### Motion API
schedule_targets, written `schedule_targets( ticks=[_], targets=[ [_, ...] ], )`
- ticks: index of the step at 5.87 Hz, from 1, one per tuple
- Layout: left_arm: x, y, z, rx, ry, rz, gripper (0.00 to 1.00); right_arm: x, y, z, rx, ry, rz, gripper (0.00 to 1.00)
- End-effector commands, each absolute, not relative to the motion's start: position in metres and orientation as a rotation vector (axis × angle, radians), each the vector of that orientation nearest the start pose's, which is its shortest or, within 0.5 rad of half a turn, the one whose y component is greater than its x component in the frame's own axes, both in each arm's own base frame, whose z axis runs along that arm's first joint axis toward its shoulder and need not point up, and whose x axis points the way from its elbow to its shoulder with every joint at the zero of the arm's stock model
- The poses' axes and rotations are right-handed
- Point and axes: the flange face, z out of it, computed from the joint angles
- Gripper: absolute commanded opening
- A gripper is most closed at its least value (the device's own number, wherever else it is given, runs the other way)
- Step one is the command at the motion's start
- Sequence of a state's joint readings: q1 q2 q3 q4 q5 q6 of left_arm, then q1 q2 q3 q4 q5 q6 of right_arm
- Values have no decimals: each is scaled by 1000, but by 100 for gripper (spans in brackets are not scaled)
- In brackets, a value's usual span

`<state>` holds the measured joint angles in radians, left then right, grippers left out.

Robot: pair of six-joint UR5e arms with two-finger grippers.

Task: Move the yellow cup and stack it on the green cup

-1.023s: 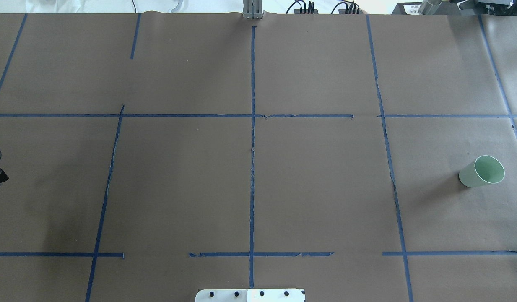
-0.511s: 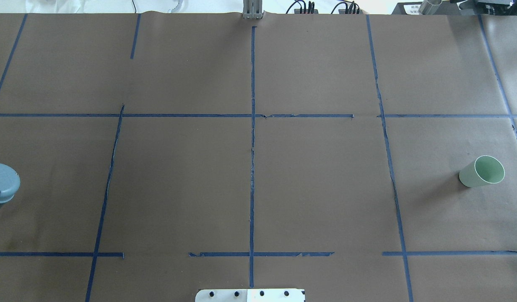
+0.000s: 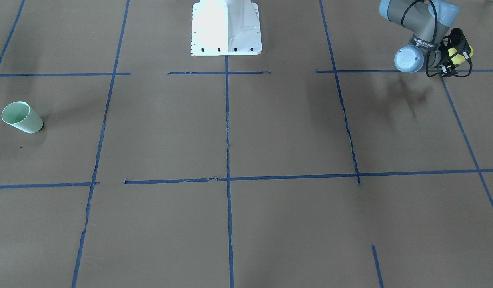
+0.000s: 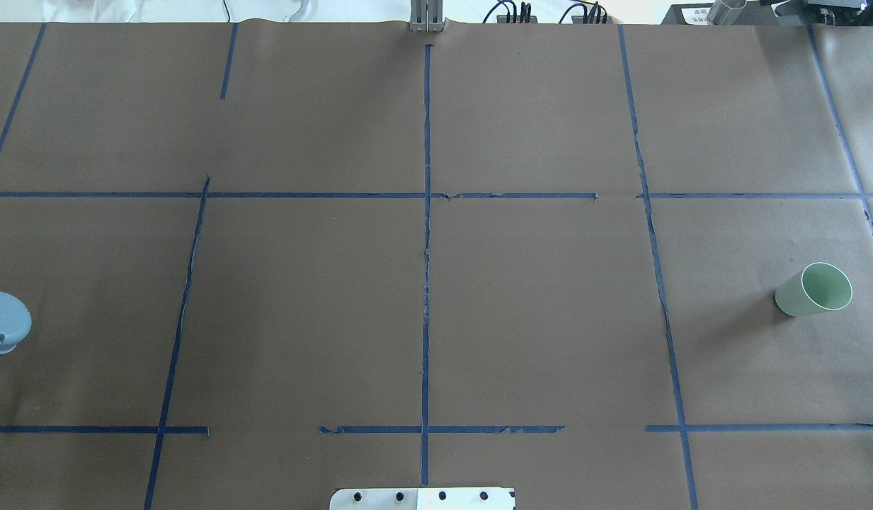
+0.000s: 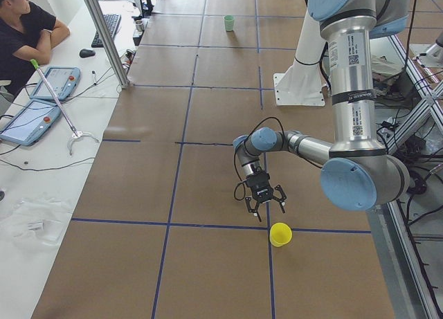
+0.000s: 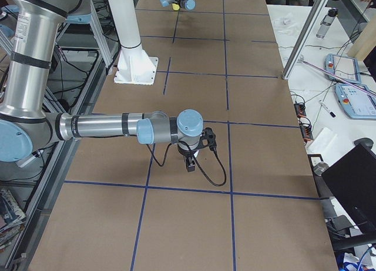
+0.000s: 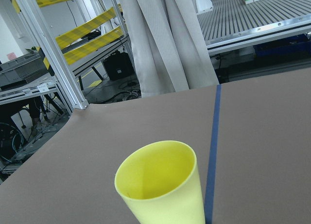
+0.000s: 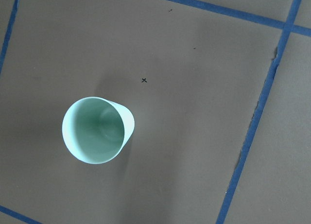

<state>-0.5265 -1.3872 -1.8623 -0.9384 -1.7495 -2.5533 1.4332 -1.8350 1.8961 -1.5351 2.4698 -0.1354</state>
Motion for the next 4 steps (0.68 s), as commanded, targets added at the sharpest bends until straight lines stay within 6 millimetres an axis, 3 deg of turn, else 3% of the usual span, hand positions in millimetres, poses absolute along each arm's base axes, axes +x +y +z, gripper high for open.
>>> schedule_targets(
  ticks=[1,2,3,4],
  targets=[
    [259,-278,688,-29,-693,-1518,100,1,-390,601,87,-911,-300,100],
    [258,-278,717,11,-759,-1550,100,1,-389,602,83,-911,-298,100],
    [274,-288,724,19,-771,-1550,100,1,-389,602,83,-911,-298,100],
    [276,-288,724,23,-770,-1558,100,0,-389,602,82,-911,-299,100]
  ],
)
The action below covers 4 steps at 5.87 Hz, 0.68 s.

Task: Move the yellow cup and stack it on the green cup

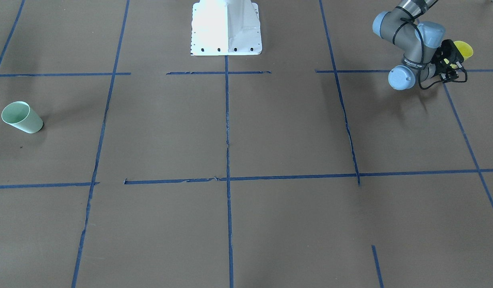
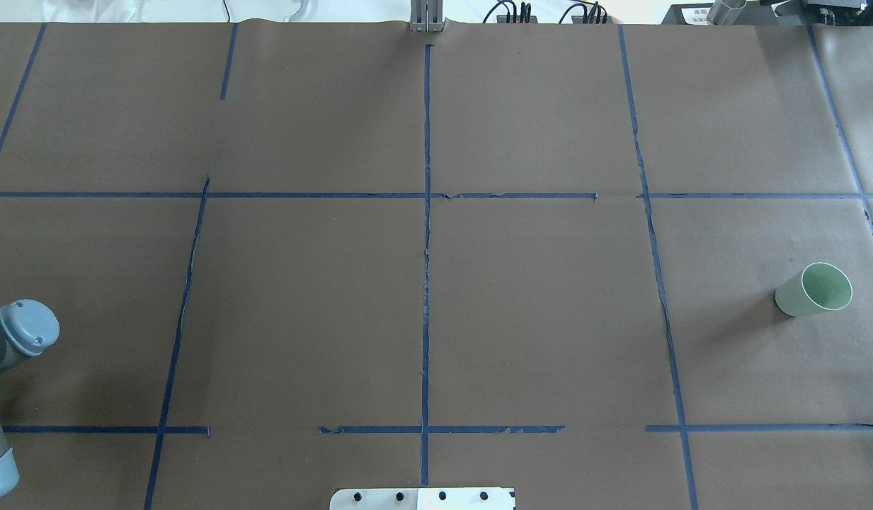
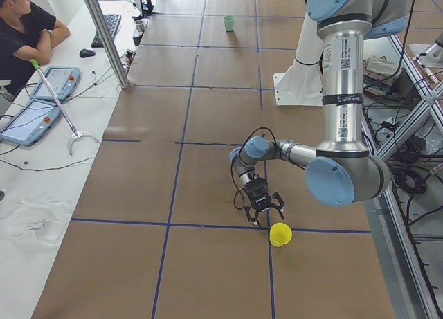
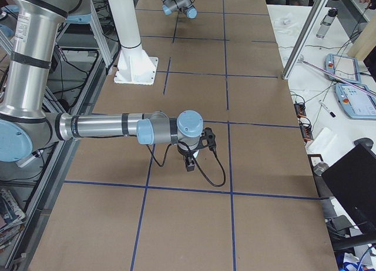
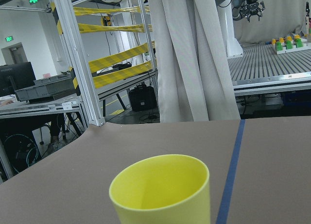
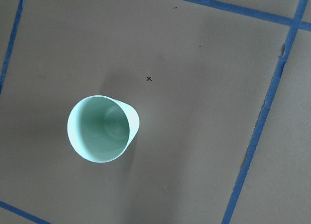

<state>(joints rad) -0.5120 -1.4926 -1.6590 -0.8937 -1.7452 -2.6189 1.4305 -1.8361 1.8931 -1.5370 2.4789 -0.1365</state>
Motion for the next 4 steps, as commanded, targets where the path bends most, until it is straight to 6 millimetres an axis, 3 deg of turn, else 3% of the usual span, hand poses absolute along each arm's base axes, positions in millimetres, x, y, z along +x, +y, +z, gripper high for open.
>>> schedule_targets(
  ticks=[1,4],
  targets=[
    [275,-286,725,41,-777,-1594,100,0,-389,602,82,-913,-298,100],
    [257,-275,739,50,-819,-1609,100,0,-389,602,84,-913,-300,100]
  ],
)
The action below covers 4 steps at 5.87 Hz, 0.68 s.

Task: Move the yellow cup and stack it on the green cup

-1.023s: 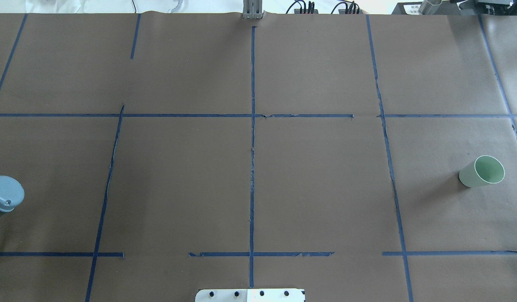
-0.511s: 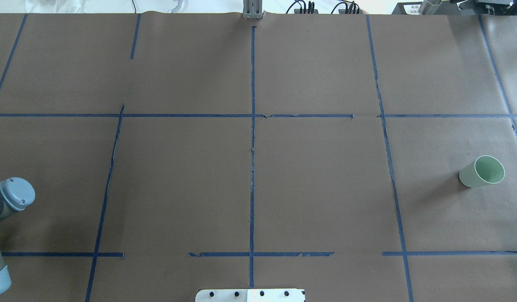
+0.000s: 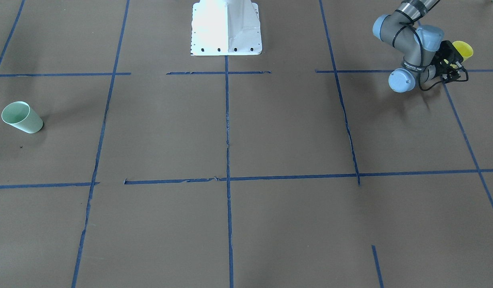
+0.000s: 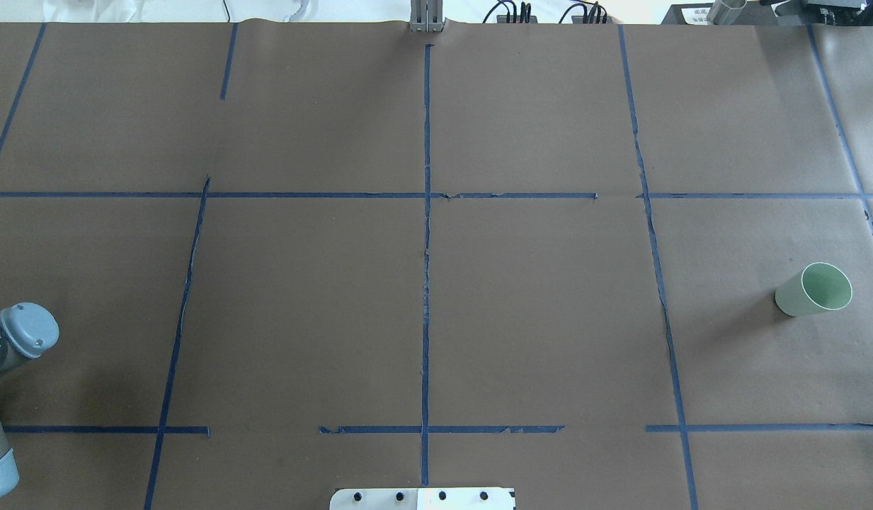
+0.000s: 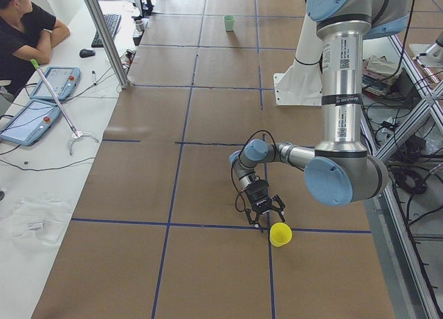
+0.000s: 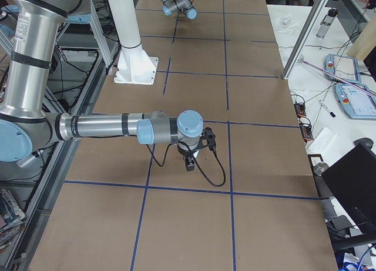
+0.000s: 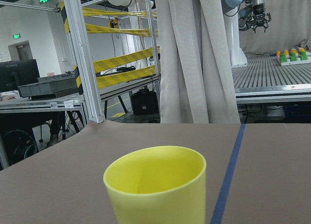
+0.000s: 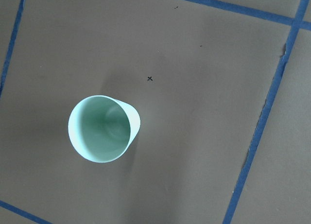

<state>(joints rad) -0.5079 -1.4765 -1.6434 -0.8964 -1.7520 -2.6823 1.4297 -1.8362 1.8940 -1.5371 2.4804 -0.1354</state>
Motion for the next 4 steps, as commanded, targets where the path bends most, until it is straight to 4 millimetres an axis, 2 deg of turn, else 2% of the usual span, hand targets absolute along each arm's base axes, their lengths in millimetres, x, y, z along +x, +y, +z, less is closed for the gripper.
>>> schedule_targets(
  ticks=[1,3,4],
  targets=[
    [257,-274,740,50,-822,-1613,100,0,-389,601,86,-913,-300,100],
    [257,-272,751,53,-843,-1644,100,0,-388,600,87,-913,-301,100],
    [255,-269,766,50,-859,-1646,100,0,-388,600,88,-913,-302,100]
  ],
)
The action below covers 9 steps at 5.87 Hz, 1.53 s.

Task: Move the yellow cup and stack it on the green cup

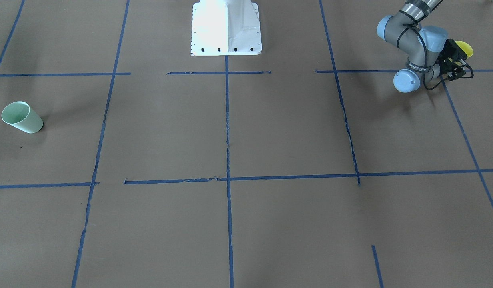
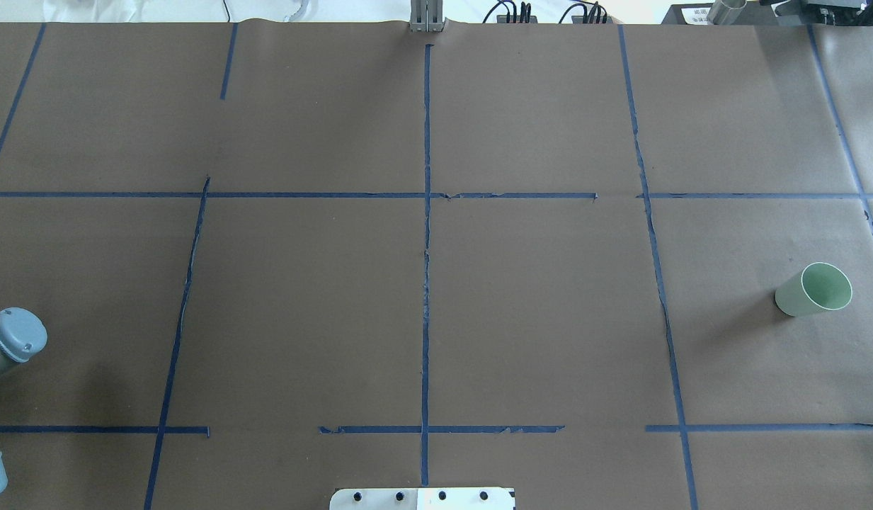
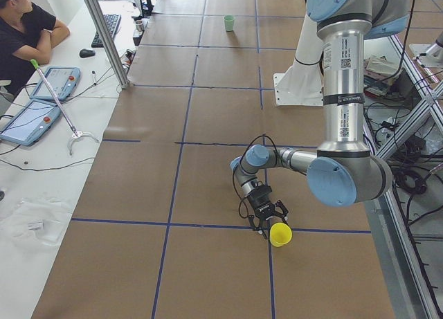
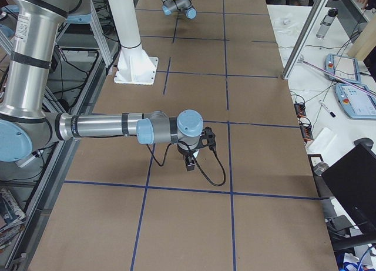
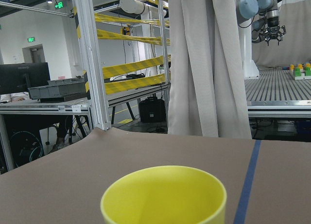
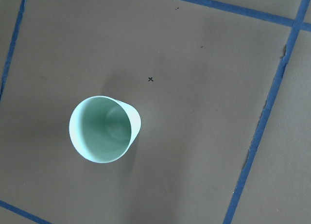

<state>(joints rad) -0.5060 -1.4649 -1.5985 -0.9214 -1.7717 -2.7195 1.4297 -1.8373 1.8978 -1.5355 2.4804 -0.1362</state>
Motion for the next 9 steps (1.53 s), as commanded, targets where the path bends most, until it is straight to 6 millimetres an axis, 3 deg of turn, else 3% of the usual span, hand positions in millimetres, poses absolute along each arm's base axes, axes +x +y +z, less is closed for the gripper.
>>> schedule_targets(
  ticks=[1,6,8,9],
  targets=[
    [255,-269,769,46,-864,-1647,99,0,-389,597,93,-913,-303,100],
    [254,-259,782,57,-857,-1627,81,-1,-388,590,103,-927,-308,100],
    [241,-254,786,70,-866,-1611,44,-1,-388,585,111,-931,-313,100],
    [236,-251,784,72,-866,-1603,39,-1,-388,583,114,-931,-314,100]
  ],
)
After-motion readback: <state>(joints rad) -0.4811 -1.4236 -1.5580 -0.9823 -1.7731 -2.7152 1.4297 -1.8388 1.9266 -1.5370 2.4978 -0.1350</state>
